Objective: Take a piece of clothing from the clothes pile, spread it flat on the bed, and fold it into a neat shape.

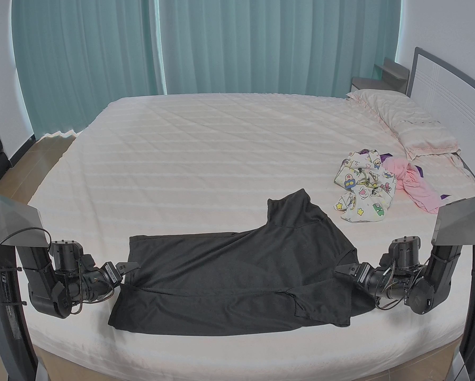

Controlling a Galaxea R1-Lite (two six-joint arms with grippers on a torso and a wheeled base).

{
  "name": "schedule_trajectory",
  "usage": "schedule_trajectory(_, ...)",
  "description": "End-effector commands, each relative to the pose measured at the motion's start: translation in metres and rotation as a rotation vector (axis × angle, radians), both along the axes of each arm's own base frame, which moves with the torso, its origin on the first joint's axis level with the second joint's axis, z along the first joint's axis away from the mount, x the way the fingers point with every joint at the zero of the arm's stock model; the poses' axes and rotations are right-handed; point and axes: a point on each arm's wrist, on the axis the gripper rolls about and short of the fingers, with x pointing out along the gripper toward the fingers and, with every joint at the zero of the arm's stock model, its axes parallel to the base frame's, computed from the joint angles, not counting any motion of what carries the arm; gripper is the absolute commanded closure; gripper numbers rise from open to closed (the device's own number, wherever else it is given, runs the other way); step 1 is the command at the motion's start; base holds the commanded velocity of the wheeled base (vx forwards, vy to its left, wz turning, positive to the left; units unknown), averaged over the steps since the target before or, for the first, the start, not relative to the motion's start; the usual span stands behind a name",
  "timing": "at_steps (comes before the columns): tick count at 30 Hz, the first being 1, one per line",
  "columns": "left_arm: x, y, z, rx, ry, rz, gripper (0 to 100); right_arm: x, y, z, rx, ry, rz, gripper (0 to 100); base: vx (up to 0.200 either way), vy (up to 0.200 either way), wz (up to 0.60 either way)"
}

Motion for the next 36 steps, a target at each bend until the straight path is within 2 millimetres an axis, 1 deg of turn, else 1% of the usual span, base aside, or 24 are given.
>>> schedule_trajectory(1, 0.000, 0.000, 0.000, -0.001, 0.001, 0.001, 0, -0.002, 0.002, -0.009, -0.006, 0.030, 0.009, 0, 0.000, 0.000, 0.00)
schedule_trajectory(5, 0.000, 0.000, -0.001, -0.001, 0.002, 0.001, 0, 0.000, 0.002, -0.013, -0.005, 0.035, 0.012, 0, 0.000, 0.000, 0.00)
schedule_trajectory(6, 0.000, 0.000, -0.001, 0.000, 0.002, 0.000, 0, 0.003, 0.002, -0.014, -0.002, 0.024, 0.010, 100, 0.000, 0.000, 0.00)
schedule_trajectory(9, 0.000, 0.000, 0.000, -0.001, 0.001, 0.001, 0, 0.010, 0.002, -0.016, -0.003, -0.004, 0.001, 100, 0.000, 0.000, 0.00)
schedule_trajectory(12, 0.000, 0.000, 0.000, -0.001, 0.001, 0.001, 0, 0.010, 0.001, -0.017, -0.003, -0.004, -0.002, 100, 0.000, 0.000, 0.00)
schedule_trajectory(15, 0.000, 0.000, 0.000, -0.001, 0.001, 0.001, 0, 0.014, -0.002, -0.016, 0.001, -0.023, -0.013, 100, 0.000, 0.000, 0.00)
schedule_trajectory(17, 0.000, 0.000, 0.000, -0.001, 0.001, 0.001, 0, 0.021, -0.004, -0.013, 0.010, -0.063, -0.025, 100, 0.000, 0.000, 0.00)
schedule_trajectory(19, 0.000, 0.000, -0.001, -0.001, 0.002, 0.001, 0, 0.023, -0.005, -0.013, 0.012, -0.083, -0.028, 100, 0.000, 0.000, 0.00)
schedule_trajectory(32, 0.000, 0.000, 0.000, -0.001, 0.001, 0.001, 0, 0.028, -0.008, -0.017, 0.019, -0.115, -0.034, 100, 0.000, 0.000, 0.00)
schedule_trajectory(33, 0.000, 0.000, 0.000, -0.002, 0.000, 0.002, 0, 0.028, -0.008, -0.018, 0.020, -0.115, -0.034, 0, 0.000, 0.000, 0.00)
schedule_trajectory(36, 0.000, 0.001, 0.001, -0.008, -0.002, 0.008, 0, 0.027, -0.010, -0.019, 0.020, -0.118, -0.040, 0, 0.000, 0.000, 0.00)
